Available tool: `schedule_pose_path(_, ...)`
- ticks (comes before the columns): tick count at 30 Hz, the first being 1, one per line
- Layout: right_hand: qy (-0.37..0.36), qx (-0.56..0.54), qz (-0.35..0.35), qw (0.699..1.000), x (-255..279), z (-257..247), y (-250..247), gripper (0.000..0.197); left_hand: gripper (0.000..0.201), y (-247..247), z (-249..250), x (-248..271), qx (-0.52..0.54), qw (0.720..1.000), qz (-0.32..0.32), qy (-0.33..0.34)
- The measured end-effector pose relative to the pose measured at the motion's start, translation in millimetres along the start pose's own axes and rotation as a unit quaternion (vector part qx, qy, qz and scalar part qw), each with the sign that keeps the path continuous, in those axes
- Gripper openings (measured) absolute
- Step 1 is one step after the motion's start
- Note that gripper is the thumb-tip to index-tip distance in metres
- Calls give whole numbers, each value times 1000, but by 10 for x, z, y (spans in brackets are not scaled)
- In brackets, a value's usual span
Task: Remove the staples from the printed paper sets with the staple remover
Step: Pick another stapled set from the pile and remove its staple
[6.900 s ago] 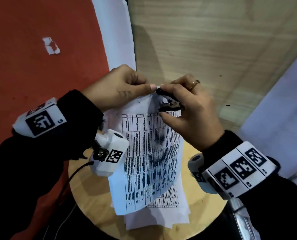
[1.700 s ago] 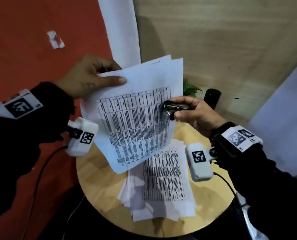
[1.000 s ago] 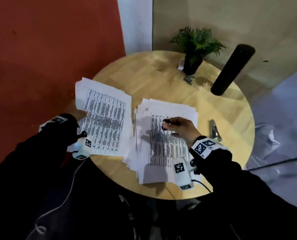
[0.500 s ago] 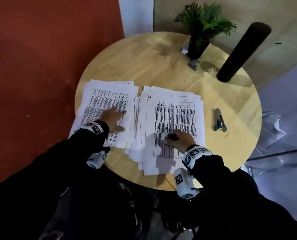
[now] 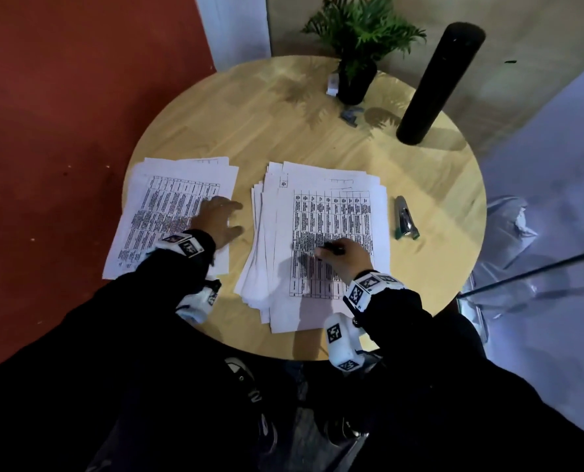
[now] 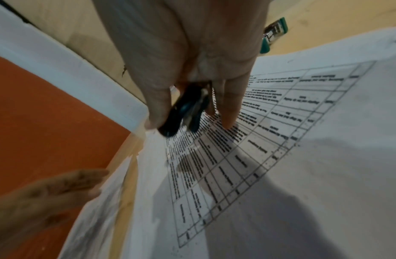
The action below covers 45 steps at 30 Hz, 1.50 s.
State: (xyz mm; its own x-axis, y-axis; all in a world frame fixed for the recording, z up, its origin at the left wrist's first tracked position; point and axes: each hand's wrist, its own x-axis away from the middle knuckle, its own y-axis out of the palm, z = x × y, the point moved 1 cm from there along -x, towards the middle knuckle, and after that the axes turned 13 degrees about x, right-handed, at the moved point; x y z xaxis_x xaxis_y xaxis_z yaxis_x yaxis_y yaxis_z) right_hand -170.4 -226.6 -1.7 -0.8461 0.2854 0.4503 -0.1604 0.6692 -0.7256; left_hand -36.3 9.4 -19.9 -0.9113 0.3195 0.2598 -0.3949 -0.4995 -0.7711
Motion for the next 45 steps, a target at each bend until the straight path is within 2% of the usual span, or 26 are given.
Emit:
schedule_pose_path(2, 20, -81, 87, 993, 34, 21, -62, 37, 42, 178, 383, -63, 16, 999, -17, 48)
schedule_pose_path(4, 46, -144, 103, 983, 42, 64, -83, 44, 50, 383, 684, -135, -15, 997, -55, 46)
schedule_pose_path(6, 68, -186, 70, 978, 61, 138, -86, 50, 76, 559, 874, -248, -48, 996, -72, 1)
schedule_pose_path(8, 68, -208, 36, 975, 107, 237, -121, 40, 104, 668, 947, -349, -40, 993, -76, -77)
schedule_pose_path(10, 80, -233, 5, 969, 155, 364, -132, 40, 115, 721, 956, -412, 11, 987, -58, -148)
schedule_pose_path(14, 92, -245, -8, 965, 179, 528, -68, 41, 108, 751, 976, -425, 156, 961, -6, -230)
schedule_pose_path(17, 87, -205, 17, 975, 178, 524, -58, 31, 89, 778, 987, -389, 183, 950, -18, -253)
schedule_pose_path(19, 70, -141, 31, 987, 164, 524, -44, 28, 58, 800, 971, -378, 149, 960, -38, -233)
schedule_pose_path(23, 64, -63, 38, 995, 126, 551, 22, 29, 33, 850, 936, -310, 176, 968, -13, -177)
schedule_pose_path(27, 60, -35, 74, 995, 107, 553, -17, 21, 25, 742, 827, -237, 216, 969, 69, -99)
schedule_pose_path(30, 101, -156, 34, 982, 66, 562, -99, 23, 31, 594, 718, -208, 178, 972, 141, -59)
schedule_pose_path(32, 132, -284, 7, 950, 52, 537, -172, 26, 41, 484, 656, -189, 224, 952, 190, -89)
schedule_pose_path(34, 134, -374, -4, 918, 54, 501, -258, 24, 53, 385, 616, -203, 389, 895, 198, -87)
schedule_pose_path(35, 133, -411, -10, 902, 58, 469, -289, 22, 46, 334, 619, -181, 460, 864, 191, -73)
schedule_pose_path(36, 133, -448, -17, 884, 65, 446, -317, 20, 33, 290, 636, -153, 495, 847, 184, -64)
schedule_pose_path(38, 121, -497, -34, 859, 71, 396, -358, 12, 11, 199, 691, -113, 515, 834, 191, -49)
schedule_pose_path(40, 85, -502, -50, 859, 103, 327, -424, 3, 14, 101, 763, -82, 538, 820, 192, -26)
schedule_pose_path(43, 35, -464, -9, 885, 132, 218, -572, 27, 20, -149, 942, -7, 546, 816, 186, 36)
schedule_pose_path(45, -7, -406, 34, 913, 166, 84, -761, 32, 25, -395, 1104, 74, 531, 822, 179, 99)
